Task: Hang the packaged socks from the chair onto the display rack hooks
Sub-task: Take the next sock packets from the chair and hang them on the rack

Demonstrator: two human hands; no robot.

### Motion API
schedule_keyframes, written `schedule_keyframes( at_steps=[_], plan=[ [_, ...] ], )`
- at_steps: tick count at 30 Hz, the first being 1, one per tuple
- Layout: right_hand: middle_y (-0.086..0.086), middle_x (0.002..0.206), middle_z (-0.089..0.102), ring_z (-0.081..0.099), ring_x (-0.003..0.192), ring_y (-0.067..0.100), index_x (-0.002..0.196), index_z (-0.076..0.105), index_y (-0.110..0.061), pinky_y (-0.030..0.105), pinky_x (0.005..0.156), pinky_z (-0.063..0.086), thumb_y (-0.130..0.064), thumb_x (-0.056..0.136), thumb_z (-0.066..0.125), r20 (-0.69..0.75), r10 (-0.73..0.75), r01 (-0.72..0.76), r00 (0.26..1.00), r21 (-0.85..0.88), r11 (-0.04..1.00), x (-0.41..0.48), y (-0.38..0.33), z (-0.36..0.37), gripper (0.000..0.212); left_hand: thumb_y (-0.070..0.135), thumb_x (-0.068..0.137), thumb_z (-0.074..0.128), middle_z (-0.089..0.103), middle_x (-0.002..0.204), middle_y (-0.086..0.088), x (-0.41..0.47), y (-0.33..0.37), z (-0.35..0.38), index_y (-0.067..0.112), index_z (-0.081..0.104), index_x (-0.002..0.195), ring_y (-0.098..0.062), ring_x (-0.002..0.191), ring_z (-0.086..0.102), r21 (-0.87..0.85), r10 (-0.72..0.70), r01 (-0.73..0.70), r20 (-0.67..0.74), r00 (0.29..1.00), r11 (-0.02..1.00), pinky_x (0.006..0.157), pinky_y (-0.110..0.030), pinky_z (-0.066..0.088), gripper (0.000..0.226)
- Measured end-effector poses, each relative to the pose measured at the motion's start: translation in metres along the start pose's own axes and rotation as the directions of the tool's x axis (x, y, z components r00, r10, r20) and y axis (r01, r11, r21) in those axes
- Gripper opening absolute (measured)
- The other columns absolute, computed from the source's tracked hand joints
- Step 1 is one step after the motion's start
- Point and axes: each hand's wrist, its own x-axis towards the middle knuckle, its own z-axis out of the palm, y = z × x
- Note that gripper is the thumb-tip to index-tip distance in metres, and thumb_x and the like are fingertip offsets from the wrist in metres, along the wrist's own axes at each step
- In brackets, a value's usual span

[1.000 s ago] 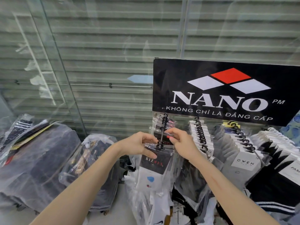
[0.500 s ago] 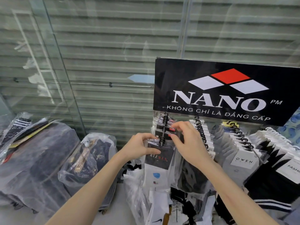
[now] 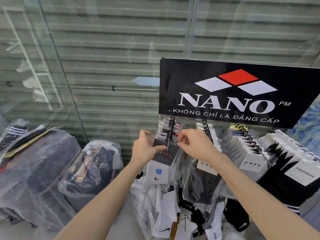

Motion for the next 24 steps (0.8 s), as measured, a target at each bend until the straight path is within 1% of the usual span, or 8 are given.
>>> schedule_keyframes(
  at_steps=[1, 3, 7, 9, 11, 15, 22, 24],
  plan=[
    [-0.005, 0.078, 0.061, 0.060, 0.080, 0.016, 0.088, 0.067, -0.017, 0.036, 0.077, 0.052, -0.015, 0.086, 0.056, 0.019, -0.007, 0.007, 1.000, 0.005, 1.000, 0.001, 0.000, 0.000, 0.012, 0.029, 0.067, 0.085, 0.054, 0.088, 0.010, 0.001, -0.001, -0.001, 0.012, 0.048, 0.115, -0.008, 0.083, 0.051, -0.019, -0.008, 0.009, 0.032, 0.999, 1.000, 0.067, -0.017, 0.036, 0.064],
    [-0.005, 0.082, 0.057, 0.059, 0.083, 0.017, 0.086, 0.069, -0.017, 0.036, 0.079, 0.051, -0.014, 0.087, 0.054, 0.049, -0.030, 0.031, 0.998, -0.019, 0.999, 0.000, 0.000, 0.000, 0.016, 0.022, 0.074, 0.081, 0.064, 0.108, -0.001, 0.002, -0.005, -0.003, 0.008, 0.053, 0.116, -0.013, 0.099, 0.058, -0.080, -0.009, 0.019, 0.119, 0.993, 0.997, 0.080, -0.017, 0.042, 0.052],
    [-0.005, 0.090, 0.052, 0.056, 0.089, 0.018, 0.089, 0.066, -0.018, 0.033, 0.079, 0.047, -0.024, 0.087, 0.057, 0.063, -0.059, 0.062, 0.996, -0.043, 0.997, -0.003, 0.003, 0.001, 0.011, 0.016, 0.088, 0.066, 0.053, 0.136, -0.006, -0.005, -0.009, -0.005, 0.010, 0.047, 0.129, -0.016, 0.120, 0.049, -0.095, -0.027, 0.049, 0.217, 0.976, 0.994, 0.101, -0.027, 0.038, 0.045],
    [-0.003, 0.095, 0.058, 0.056, 0.093, 0.019, 0.098, 0.061, -0.018, 0.033, 0.082, 0.043, -0.034, 0.084, 0.062, 0.041, -0.057, 0.061, 0.998, -0.092, 0.994, -0.003, 0.005, 0.002, 0.021, 0.017, 0.090, 0.063, 0.045, 0.143, -0.007, -0.010, -0.010, -0.001, 0.013, 0.038, 0.137, -0.024, 0.128, 0.046, -0.102, -0.059, 0.090, 0.277, 0.959, 0.991, 0.106, -0.041, 0.040, 0.053],
    [-0.004, 0.098, 0.063, 0.053, 0.096, 0.019, 0.103, 0.058, -0.021, 0.035, 0.084, 0.037, -0.041, 0.079, 0.066, -0.007, -0.061, 0.059, 0.998, -0.199, 0.978, -0.002, 0.007, 0.005, 0.032, 0.014, 0.091, 0.061, 0.043, 0.143, -0.007, -0.015, -0.010, 0.006, 0.013, 0.030, 0.142, -0.027, 0.127, 0.047, -0.097, -0.068, 0.103, 0.311, 0.948, 0.990, 0.105, -0.042, 0.041, 0.060],
    [-0.007, 0.095, 0.067, 0.052, 0.097, 0.017, 0.093, 0.060, -0.024, 0.034, 0.084, 0.029, -0.045, 0.076, 0.068, -0.119, -0.070, 0.032, 0.990, -0.290, 0.956, 0.005, 0.007, 0.013, 0.028, -0.001, 0.085, 0.059, 0.047, 0.122, 0.006, -0.020, -0.009, 0.018, 0.011, 0.027, 0.139, -0.011, 0.115, 0.046, -0.063, -0.049, 0.071, 0.303, 0.952, 0.995, 0.085, -0.019, 0.033, 0.063],
    [-0.004, 0.092, 0.066, 0.052, 0.095, 0.019, 0.090, 0.060, -0.021, 0.035, 0.086, 0.029, -0.044, 0.079, 0.064, -0.210, -0.043, -0.023, 0.977, -0.304, 0.953, 0.007, 0.005, 0.026, 0.026, -0.002, 0.086, 0.051, 0.050, 0.110, 0.002, -0.007, -0.004, 0.021, 0.009, 0.036, 0.131, -0.016, 0.102, 0.047, -0.013, -0.088, 0.093, 0.218, 0.972, 0.996, 0.069, -0.019, 0.030, 0.048],
    [-0.004, 0.092, 0.065, 0.051, 0.094, 0.019, 0.090, 0.059, -0.021, 0.034, 0.085, 0.028, -0.044, 0.080, 0.063, -0.214, -0.054, -0.011, 0.975, -0.291, 0.957, 0.003, 0.006, 0.029, 0.026, -0.002, 0.086, 0.051, 0.054, 0.120, -0.003, -0.006, -0.007, 0.020, 0.009, 0.034, 0.133, -0.018, 0.106, 0.048, -0.022, -0.101, 0.108, 0.204, 0.974, 0.994, 0.076, -0.020, 0.032, 0.052]
  ],
)
